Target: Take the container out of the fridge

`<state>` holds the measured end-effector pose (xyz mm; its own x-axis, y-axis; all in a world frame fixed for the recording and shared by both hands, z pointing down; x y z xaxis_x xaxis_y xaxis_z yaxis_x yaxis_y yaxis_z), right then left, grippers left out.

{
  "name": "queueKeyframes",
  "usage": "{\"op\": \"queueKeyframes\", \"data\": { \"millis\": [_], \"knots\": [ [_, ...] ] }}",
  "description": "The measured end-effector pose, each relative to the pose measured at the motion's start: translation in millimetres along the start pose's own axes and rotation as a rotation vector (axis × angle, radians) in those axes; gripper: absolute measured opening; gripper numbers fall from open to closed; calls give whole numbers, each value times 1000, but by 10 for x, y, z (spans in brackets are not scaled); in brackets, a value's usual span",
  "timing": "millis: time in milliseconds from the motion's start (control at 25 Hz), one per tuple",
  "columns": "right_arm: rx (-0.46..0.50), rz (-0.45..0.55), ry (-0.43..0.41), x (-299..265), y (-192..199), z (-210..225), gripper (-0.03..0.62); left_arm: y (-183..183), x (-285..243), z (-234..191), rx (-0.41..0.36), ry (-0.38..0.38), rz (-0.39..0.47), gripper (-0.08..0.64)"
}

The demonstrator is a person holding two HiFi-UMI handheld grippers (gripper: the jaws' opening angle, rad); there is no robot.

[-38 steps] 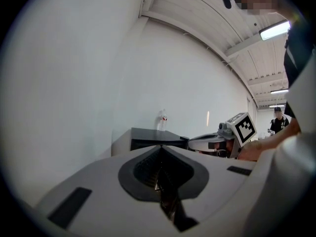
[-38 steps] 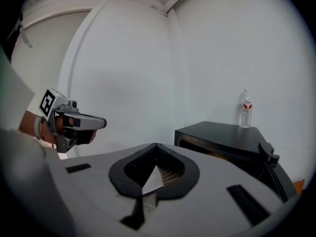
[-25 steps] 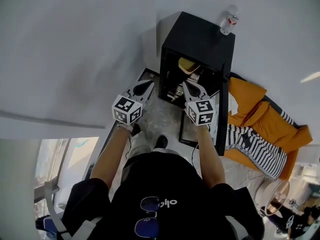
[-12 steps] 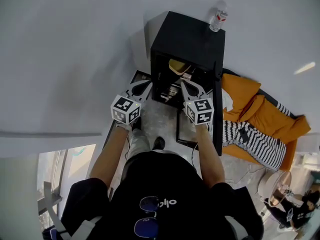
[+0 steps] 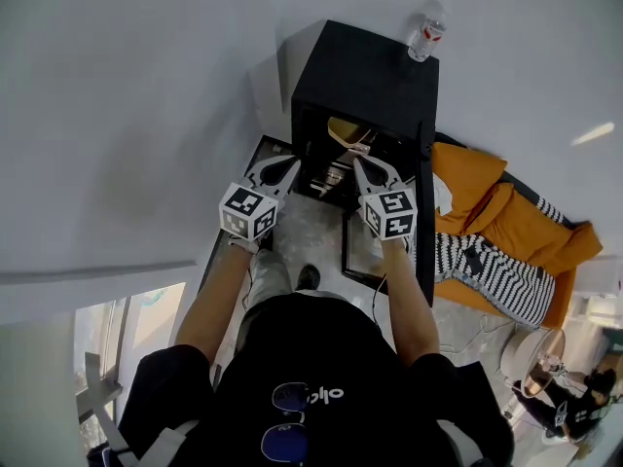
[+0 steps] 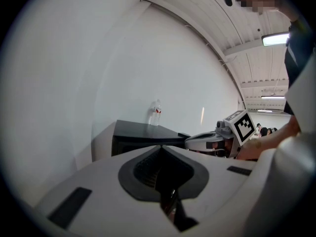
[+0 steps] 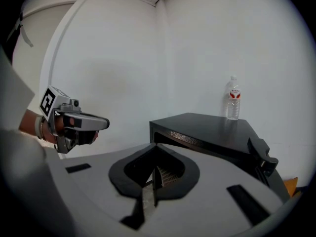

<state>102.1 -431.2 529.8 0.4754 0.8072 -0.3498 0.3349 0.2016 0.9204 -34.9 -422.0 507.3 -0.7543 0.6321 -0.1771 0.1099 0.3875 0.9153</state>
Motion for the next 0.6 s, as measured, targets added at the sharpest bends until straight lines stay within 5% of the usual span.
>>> {"op": "queueKeyframes", "data": {
  "millis": [600],
  "knots": [
    [-16,-126,-34,-480,465,-36,8,322,-202,-346,61,18,-68,8]
  ]
}}
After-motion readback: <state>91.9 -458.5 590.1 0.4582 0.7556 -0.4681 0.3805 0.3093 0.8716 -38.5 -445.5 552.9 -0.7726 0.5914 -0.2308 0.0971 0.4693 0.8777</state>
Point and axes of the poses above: the fingertips, and each gripper's own axes: x backward along the fingers, z to its right, y out of its underside, the point moved 1 cm from there along x, backward along the fingers, and after that the axes turned 12 degrees about x, right-handed, at the moved point
